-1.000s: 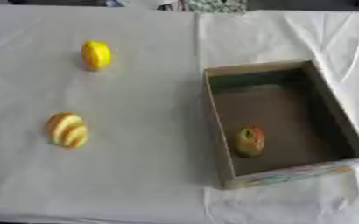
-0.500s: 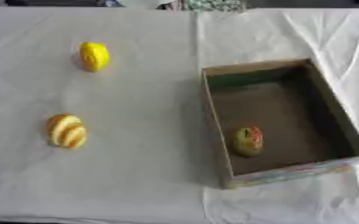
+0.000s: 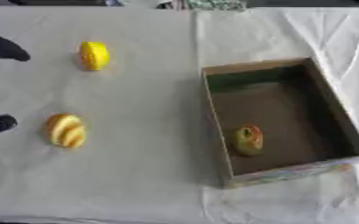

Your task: Pick up objects on the table and place them in the box.

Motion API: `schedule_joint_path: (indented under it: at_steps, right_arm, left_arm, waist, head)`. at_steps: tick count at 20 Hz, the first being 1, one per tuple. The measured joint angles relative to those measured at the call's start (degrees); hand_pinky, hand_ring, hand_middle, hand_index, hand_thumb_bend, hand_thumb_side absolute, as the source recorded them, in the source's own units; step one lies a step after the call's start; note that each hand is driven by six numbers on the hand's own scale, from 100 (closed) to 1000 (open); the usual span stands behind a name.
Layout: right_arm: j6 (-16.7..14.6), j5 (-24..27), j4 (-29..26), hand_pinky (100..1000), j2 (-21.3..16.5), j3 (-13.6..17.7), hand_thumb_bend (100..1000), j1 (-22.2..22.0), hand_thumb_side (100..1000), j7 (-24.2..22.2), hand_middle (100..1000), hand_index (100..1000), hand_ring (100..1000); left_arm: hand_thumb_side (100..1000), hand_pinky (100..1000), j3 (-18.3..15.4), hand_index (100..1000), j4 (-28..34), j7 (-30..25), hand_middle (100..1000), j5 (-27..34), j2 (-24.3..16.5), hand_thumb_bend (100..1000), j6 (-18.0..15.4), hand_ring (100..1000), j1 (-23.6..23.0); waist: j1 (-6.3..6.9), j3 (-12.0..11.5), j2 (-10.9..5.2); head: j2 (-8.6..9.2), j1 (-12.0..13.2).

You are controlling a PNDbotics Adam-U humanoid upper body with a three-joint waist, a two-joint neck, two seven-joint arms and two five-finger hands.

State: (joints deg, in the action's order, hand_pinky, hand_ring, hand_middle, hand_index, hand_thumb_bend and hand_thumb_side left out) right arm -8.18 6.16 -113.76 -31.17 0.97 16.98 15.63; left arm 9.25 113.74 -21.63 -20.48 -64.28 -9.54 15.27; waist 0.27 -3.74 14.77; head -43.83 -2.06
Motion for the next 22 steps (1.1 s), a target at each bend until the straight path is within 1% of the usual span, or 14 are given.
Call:
schedule_joint_path:
  at_steps: [3,4,8,10,13,18,22]
  right_arm:
    - [-0.03,0.06,0.00,875,0.01,-0.01,100,0.17,540,-0.18,684,760,779]
    - [-0.02,0.09,0.00,875,0.01,-0.03,100,0.17,541,-0.24,684,760,779]
    - [0.13,0.35,0.00,876,0.08,-0.20,100,0.17,541,-0.46,682,760,778]
    - [0.16,0.50,0.00,876,0.14,-0.32,100,0.17,541,-0.51,681,760,778]
    - [0.29,0.57,0.00,876,0.23,-0.34,100,0.16,542,-0.65,681,760,779]
    - [0.47,0.85,0.00,877,0.65,-0.36,100,0.17,543,-0.87,680,759,779]
    - [0.67,1.01,0.00,878,0.74,-0.38,100,0.17,544,-1.07,679,759,779]
  left_arm:
    - [100,872,2.04,898,-1.06,-4.34,807,-0.62,-0.28,735,0.48,885,0.71]
    - [100,867,2.65,901,-1.69,-5.33,811,-1.20,-0.28,785,0.60,886,0.93]
    - [100,847,5.06,901,-5.35,-7.26,818,-5.84,-0.26,771,0.96,876,2.06]
    - [100,832,6.25,903,-7.46,-7.52,821,-7.63,-0.05,780,0.94,867,3.13]
    - [100,815,8.13,901,-10.93,-7.07,821,-9.10,1.52,782,0.32,858,5.49]
    - [100,792,11.25,879,-16.04,-5.01,800,-10.36,4.67,789,-2.13,841,9.18]
    - [100,780,13.09,870,-19.92,-4.43,789,-10.80,7.15,786,-3.70,834,11.52]
  waist:
    - [0.09,0.22,0.01]
    - [0.20,0.24,0.01]
    - [0.42,0.61,0.01]
    - [0.39,0.71,0.01]
    - [0.46,0.94,0.02]
    - [0.63,1.31,0.31]
    - [0.85,1.45,0.52]
  head:
    - [0.00,0.40]
    - [0.00,0.52]
    - [0.00,0.97]
    - [0.00,1.14]
    - [-0.01,1.44]
    - [-0.01,1.70]
    - [-0.01,1.97]
